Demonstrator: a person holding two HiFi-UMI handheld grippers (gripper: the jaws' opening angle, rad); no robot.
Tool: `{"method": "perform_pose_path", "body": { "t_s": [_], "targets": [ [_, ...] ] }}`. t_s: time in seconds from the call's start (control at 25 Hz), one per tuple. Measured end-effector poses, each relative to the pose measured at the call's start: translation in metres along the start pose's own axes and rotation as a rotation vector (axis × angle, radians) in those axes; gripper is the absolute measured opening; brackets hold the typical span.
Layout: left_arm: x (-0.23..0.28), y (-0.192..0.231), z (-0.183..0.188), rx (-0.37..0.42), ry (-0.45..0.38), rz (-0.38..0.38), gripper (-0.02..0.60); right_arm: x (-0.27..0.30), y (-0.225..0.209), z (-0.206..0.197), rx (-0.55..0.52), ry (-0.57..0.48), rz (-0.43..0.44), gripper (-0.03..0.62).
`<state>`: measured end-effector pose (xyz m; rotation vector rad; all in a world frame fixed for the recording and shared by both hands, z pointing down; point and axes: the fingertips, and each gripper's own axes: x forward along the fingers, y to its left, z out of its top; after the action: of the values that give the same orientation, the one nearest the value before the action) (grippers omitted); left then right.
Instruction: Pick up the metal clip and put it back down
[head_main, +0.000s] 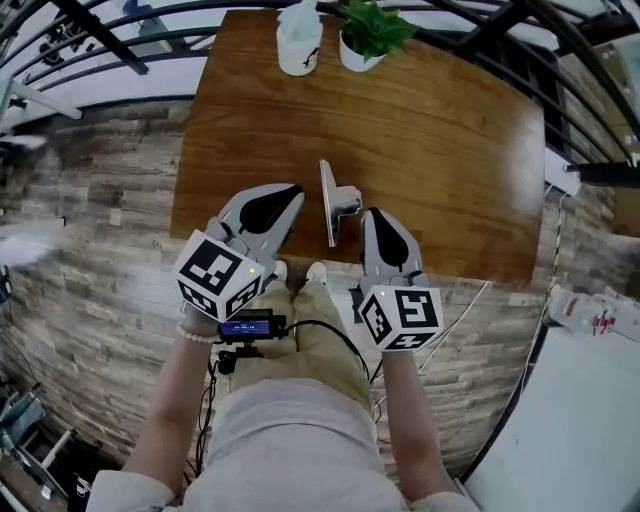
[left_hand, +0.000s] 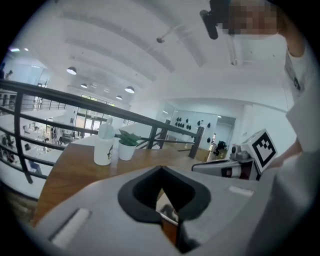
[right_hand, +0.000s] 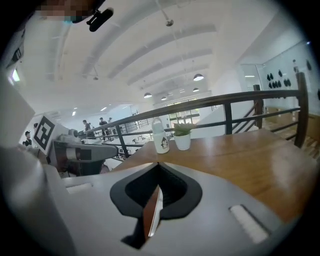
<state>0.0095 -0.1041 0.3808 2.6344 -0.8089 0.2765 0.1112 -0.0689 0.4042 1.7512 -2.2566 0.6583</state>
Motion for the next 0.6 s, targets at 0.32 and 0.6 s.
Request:
{"method": "perform_pose_path", "body": {
  "t_s": [0.32, 0.6],
  "targets": [
    [-0.034, -0.016, 0.029, 0.121, -0.038, 0.034, 0.000, -0.021, 0.025, 0.025, -0.101, -0.039, 0.062, 0.009],
    [-0.060, -0.027, 0.053, 0.217, -0.089, 0.048, 0.000, -0.038, 0.042, 0.046, -0.162, -0.081, 0.102, 0.011]
  ]
}}
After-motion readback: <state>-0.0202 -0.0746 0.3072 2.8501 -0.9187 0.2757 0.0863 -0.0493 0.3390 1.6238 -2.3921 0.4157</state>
